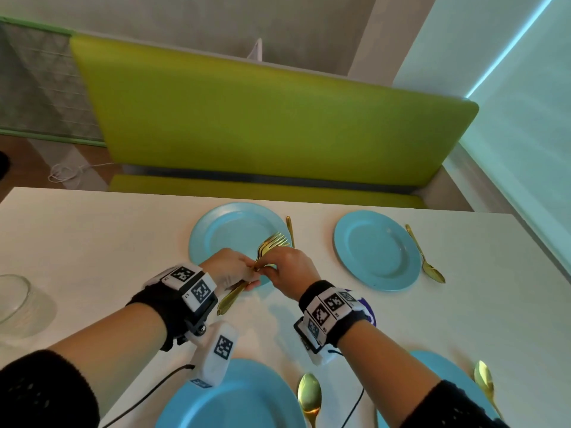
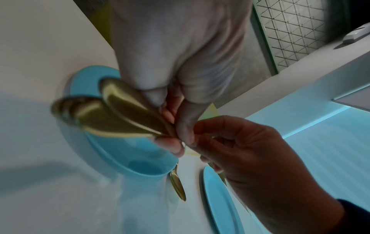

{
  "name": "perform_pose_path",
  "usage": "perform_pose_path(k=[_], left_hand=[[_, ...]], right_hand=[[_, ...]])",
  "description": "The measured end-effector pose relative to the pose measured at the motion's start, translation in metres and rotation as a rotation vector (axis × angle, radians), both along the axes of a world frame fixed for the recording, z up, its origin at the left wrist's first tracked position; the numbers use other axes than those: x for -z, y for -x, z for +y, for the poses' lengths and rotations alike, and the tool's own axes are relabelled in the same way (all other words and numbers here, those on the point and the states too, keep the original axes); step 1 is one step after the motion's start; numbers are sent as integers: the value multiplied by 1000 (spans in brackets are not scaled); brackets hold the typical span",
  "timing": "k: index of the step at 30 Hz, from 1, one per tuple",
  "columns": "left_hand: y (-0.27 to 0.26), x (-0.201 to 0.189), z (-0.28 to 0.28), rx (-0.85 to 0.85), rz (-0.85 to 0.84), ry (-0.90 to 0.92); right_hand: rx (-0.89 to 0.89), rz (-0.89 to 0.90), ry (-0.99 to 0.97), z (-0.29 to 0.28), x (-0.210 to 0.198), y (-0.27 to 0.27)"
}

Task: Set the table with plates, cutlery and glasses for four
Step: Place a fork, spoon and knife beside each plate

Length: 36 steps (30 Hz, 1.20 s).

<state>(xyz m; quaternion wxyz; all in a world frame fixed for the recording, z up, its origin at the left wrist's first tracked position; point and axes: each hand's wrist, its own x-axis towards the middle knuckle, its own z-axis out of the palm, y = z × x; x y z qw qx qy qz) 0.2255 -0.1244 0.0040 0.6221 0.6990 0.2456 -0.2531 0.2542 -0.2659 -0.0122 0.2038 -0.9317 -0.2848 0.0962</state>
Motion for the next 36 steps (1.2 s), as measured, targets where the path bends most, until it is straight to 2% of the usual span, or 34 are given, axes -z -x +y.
perform_pose_path(k=[7, 13, 18, 23, 27, 30, 32, 36], left_hand=[[-7, 5, -8, -67, -26, 60], [-9, 3, -18, -73, -43, 121], [-13, 4, -26, -71, -51, 99], [-21, 8, -31, -143, -30, 163], [-32, 7, -26, -190, -68, 90], [-41, 9, -15, -270, -90, 48], [-46, 10, -8, -337, -101, 64], [-49, 10, 0, -356, -116, 64]], right_hand=[[14, 39, 62, -13, -12, -9], [-55, 115, 149, -19, -20, -20], [-94, 148, 176, -25, -23, -27], [-113, 138, 189, -31, -25, -36], [-90, 143, 236, -42, -23, -48], [10, 150, 252, -58, -15, -57], [149, 190, 223, -71, -6, -63], [479, 305, 150, -92, 5, -80]])
